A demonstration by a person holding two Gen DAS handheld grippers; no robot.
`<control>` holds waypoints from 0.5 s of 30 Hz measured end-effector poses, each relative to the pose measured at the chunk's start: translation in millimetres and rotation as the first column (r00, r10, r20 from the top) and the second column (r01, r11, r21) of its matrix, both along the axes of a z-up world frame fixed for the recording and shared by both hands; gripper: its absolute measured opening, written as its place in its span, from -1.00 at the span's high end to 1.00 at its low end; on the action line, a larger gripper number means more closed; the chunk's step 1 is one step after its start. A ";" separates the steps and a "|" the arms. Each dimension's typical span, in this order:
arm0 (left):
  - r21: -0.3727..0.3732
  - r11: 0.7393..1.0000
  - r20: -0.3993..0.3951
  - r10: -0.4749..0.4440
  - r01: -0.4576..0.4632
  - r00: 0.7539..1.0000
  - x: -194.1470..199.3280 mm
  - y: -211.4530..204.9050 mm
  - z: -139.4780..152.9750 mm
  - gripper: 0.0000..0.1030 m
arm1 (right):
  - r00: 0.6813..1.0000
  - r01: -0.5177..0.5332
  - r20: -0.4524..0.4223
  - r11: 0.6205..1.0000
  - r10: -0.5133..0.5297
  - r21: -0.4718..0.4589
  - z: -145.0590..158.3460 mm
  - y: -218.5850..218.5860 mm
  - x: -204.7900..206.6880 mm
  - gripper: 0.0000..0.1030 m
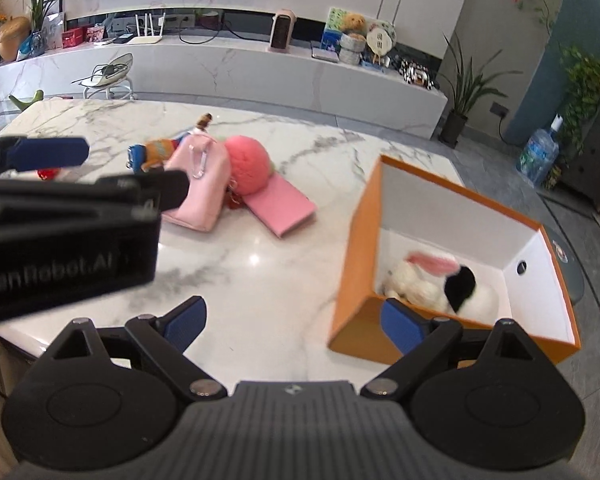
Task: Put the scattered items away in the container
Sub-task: 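Withdraw both tools from the box toward the remaining toys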
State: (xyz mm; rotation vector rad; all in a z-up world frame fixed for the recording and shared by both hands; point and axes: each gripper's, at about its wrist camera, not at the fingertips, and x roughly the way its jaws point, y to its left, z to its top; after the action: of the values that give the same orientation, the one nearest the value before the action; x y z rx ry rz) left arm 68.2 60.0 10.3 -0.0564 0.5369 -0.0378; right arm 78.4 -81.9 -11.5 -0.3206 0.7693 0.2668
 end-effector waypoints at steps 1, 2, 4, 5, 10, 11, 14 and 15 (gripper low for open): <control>-0.005 1.000 0.000 0.013 -0.013 1.000 -2.0 6.4 -1.2 -0.80 | 1.000 -0.004 0.005 1.000 0.004 -0.005 0.3 6.2 -0.3 -0.85; -0.010 1.000 0.000 0.026 -0.026 1.000 -4.1 12.8 -2.3 -0.80 | 1.000 -0.009 0.009 1.000 0.010 -0.011 0.5 12.3 -1.1 -0.85; -0.023 0.998 -0.002 0.055 -0.055 0.999 -7.6 26.2 -4.9 -0.80 | 1.000 -0.027 0.011 0.999 0.028 -0.022 -0.3 25.1 -2.8 -0.85; -0.030 0.997 -0.005 0.068 -0.068 0.998 -8.9 33.2 -6.2 -0.80 | 0.999 -0.037 0.009 0.999 0.037 -0.028 -1.1 31.6 -3.9 -0.85; -0.059 0.990 -0.020 0.128 -0.129 0.992 -14.5 63.5 -12.6 -0.80 | 0.996 -0.084 0.002 0.995 0.084 -0.055 -5.9 60.8 -9.1 -0.85; -0.062 0.988 -0.024 0.139 -0.140 0.990 -15.2 69.1 -14.1 -0.80 | 0.996 -0.089 0.004 0.994 0.089 -0.059 -6.8 65.7 -9.4 -0.85; -0.073 0.983 -0.043 0.165 -0.168 0.985 -16.8 84.0 -19.9 -0.80 | 0.995 -0.101 0.010 0.993 0.101 -0.066 -9.8 79.7 -9.1 -0.85; -0.076 0.982 -0.051 0.170 -0.173 0.984 -16.5 87.8 -22.2 -0.80 | 0.995 -0.102 0.011 0.993 0.103 -0.067 -10.9 83.8 -8.1 -0.85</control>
State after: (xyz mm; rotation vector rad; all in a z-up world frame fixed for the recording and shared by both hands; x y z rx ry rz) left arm 51.6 147.8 -11.9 -0.1817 0.5729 0.1108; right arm 70.2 2.0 -22.4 -0.4247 0.7495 0.3359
